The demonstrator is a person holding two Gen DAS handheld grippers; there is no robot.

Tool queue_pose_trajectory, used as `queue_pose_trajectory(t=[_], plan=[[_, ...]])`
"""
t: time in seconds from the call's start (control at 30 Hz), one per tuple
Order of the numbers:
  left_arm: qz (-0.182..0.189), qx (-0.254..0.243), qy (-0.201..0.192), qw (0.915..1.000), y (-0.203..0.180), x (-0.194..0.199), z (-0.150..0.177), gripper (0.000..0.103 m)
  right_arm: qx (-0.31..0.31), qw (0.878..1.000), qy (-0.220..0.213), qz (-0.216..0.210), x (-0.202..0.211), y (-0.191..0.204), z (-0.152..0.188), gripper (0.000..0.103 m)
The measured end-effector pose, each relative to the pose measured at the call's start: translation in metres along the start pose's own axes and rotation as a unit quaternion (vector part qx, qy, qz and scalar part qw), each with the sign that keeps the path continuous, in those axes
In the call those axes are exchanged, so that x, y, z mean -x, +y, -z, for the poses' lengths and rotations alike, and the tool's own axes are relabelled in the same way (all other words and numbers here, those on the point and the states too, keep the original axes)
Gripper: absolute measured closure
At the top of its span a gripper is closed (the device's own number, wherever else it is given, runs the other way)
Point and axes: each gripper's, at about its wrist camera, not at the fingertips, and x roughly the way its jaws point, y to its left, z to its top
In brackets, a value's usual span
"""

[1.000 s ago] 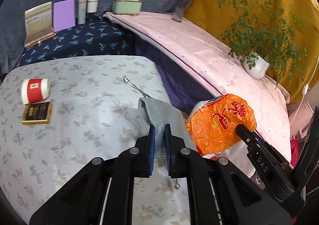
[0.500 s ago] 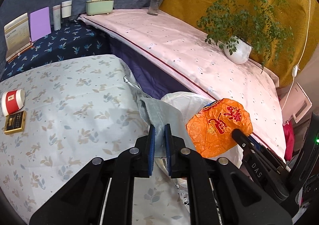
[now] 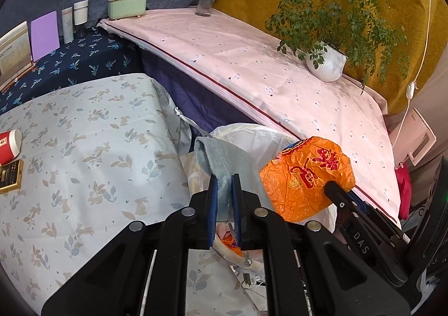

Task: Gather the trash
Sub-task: 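Carry grey cloth and orange bag over the wastebasket and open both tools, then move both open tools back over the table toward the black box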

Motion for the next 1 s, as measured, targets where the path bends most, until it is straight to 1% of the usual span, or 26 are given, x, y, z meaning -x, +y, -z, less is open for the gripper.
queue_pose_trajectory(t=[0.07, 0.1, 0.13, 0.2, 0.33, 0.43, 0.93, 0.97, 1.0], plan=[[0.001, 0.004, 0.0, 1.0, 0.001, -0.001, 0.0, 0.091, 0.001, 1.0, -0.001, 0.002, 0.0, 0.001, 0.0, 0.083], [-0.001, 0.006, 0.001, 1.0, 0.001, -0.001, 0.0, 0.086, 0.002, 1.0, -0.002, 0.006, 0.0, 0.002, -0.001, 0.082], [-0.002, 0.006, 0.001, 1.0, 0.001, -0.002, 0.0, 0.08, 0.003, 1.0, -0.004, 0.007, 0.001, 0.002, -0.001, 0.079], [-0.007, 0.002, -0.001, 1.0, 0.001, -0.001, 0.001, 0.075, 0.004, 1.0, -0.007, 0.007, 0.002, 0.003, -0.001, 0.075], [-0.012, 0.002, -0.004, 0.9999, 0.002, 0.001, 0.0, 0.069, 0.005, 1.0, -0.01, 0.007, 0.003, 0.003, -0.003, 0.071], [-0.015, 0.004, -0.007, 0.9999, 0.004, 0.003, -0.001, 0.068, 0.004, 1.0, -0.012, 0.006, 0.004, 0.004, -0.004, 0.067], [-0.032, 0.019, -0.016, 0.9992, 0.025, 0.016, 0.001, 0.067, 0.025, 1.0, -0.011, -0.007, 0.009, 0.029, -0.001, 0.065], [-0.034, 0.021, -0.016, 0.9991, 0.028, 0.018, 0.002, 0.067, 0.026, 1.0, -0.01, -0.009, 0.009, 0.031, -0.001, 0.065], [-0.036, 0.022, -0.017, 0.9989, 0.03, 0.019, 0.002, 0.064, 0.028, 0.999, -0.01, -0.011, 0.01, 0.034, -0.001, 0.065]])
